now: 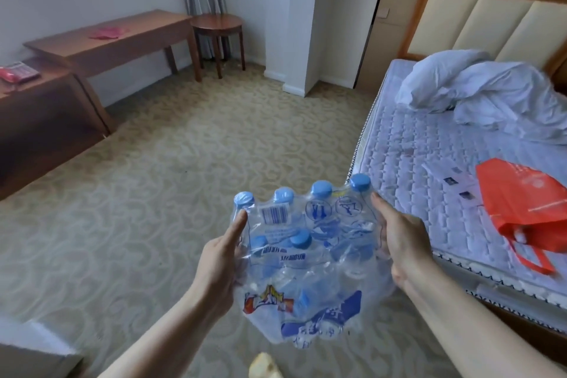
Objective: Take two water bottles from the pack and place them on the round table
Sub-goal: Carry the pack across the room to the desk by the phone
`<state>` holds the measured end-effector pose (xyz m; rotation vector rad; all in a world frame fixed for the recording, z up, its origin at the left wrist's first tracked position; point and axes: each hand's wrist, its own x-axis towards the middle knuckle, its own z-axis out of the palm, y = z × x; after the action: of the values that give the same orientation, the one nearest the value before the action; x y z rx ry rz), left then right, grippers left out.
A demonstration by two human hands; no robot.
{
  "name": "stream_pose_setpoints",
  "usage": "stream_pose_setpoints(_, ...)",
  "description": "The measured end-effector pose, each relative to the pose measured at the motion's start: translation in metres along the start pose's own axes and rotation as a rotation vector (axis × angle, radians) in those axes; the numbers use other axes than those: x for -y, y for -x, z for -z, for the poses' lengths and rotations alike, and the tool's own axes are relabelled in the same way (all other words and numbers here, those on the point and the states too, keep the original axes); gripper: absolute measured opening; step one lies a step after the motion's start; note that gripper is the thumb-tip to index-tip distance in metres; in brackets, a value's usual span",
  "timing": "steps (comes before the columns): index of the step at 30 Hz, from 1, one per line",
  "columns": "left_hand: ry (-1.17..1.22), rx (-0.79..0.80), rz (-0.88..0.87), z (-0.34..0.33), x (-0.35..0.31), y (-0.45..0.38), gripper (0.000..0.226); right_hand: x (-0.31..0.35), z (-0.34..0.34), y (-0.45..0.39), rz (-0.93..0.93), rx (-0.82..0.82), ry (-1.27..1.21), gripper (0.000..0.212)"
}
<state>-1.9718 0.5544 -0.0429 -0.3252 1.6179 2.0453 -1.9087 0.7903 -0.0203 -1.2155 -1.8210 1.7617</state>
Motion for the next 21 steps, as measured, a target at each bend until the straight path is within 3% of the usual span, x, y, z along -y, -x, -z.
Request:
stream_pose_setpoints(6,0.040,-0.089,-0.023,0.013,-0.045,-0.081,0.067,0.030,-0.081,-0.069,-0.031,0.113,0.027,0.047)
stream_pose_setpoints(11,0.109,-0.209,-0.032,0.035,-0.088,-0.133,0.044,0.069,-0.158,-0.109,-0.008,0.184,-0.002,0.061)
stream_pose_setpoints(21,0.279,-0.400,-0.088,0.088,-0.156,-0.255,0.057,0.113,-0.337,-0.213,0.023,0.451,0.092,0.051)
